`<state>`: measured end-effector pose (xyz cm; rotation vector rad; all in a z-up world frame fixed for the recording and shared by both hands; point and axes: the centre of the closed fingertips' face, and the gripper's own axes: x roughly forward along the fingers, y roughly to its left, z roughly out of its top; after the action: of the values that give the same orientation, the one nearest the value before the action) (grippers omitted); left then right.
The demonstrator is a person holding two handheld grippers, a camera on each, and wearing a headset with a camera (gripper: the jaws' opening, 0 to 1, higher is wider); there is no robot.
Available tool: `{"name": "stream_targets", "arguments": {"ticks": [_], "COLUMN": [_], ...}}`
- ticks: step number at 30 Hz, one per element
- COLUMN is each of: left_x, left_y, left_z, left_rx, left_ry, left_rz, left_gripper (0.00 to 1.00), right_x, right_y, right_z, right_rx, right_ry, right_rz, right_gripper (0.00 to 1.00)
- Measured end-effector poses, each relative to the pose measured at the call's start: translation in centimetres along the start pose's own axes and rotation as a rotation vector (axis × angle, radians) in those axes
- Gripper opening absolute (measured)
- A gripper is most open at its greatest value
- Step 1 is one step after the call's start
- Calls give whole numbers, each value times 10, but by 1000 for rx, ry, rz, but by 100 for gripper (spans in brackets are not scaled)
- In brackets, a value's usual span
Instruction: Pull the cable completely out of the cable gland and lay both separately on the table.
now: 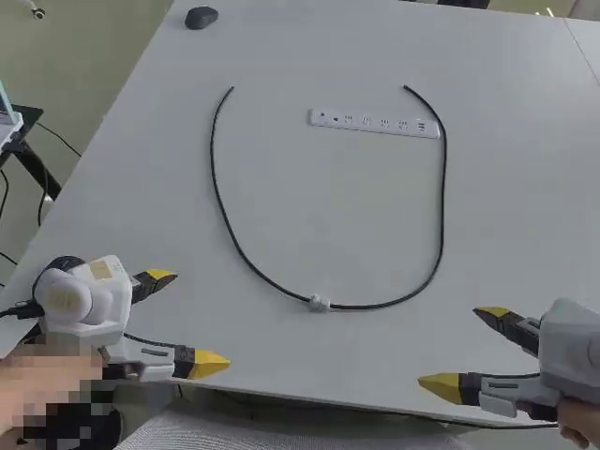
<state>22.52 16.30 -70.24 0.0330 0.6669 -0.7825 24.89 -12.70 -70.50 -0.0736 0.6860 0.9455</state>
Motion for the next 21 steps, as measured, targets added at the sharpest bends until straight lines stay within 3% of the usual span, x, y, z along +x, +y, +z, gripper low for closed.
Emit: {"name": "stream_targets", "arguments": {"ticks": [21], "left_x": [4], "left_y": [1], "left_z": [1], "left_rx": [2], "left_ry": [0], "left_rz": [8], "left_gripper": [98], "right_x": [-2], "right_y": [6], "right_z": [-8], "right_rx": [3], "right_ry": [19], "right_rz": [12], "right_gripper": [90]}}
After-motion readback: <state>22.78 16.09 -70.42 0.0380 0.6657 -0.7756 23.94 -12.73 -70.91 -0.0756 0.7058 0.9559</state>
